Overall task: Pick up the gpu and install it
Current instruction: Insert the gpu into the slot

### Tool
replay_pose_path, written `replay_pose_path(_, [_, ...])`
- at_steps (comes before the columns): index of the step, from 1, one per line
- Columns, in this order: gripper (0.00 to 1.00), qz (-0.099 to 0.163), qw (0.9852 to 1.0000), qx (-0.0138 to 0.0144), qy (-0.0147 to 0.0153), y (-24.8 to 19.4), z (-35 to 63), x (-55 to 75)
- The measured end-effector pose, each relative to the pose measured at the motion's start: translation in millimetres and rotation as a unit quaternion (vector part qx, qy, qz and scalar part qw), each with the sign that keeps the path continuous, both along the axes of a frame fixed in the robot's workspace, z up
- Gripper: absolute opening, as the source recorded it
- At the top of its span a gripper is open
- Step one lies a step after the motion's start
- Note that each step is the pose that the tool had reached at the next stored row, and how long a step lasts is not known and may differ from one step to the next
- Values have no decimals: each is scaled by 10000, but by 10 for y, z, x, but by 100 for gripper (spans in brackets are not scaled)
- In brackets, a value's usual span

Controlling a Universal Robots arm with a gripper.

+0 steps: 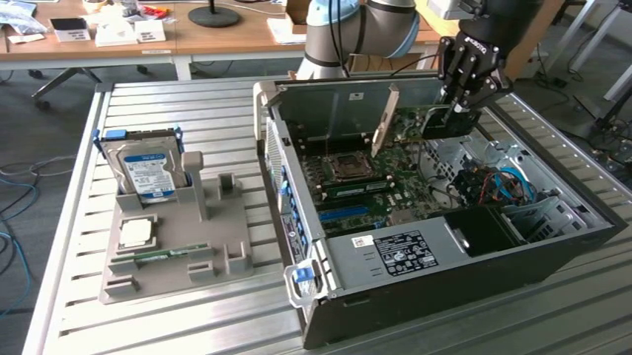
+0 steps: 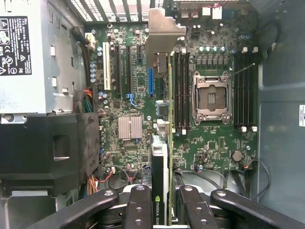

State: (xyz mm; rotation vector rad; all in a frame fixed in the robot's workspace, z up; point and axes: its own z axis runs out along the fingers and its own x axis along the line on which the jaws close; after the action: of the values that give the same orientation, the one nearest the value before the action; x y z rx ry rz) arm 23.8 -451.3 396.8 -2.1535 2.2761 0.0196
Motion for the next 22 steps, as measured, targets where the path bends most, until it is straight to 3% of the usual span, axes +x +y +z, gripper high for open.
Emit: replay_pose_path(22, [27, 1, 10000, 0, 0, 0, -94, -28])
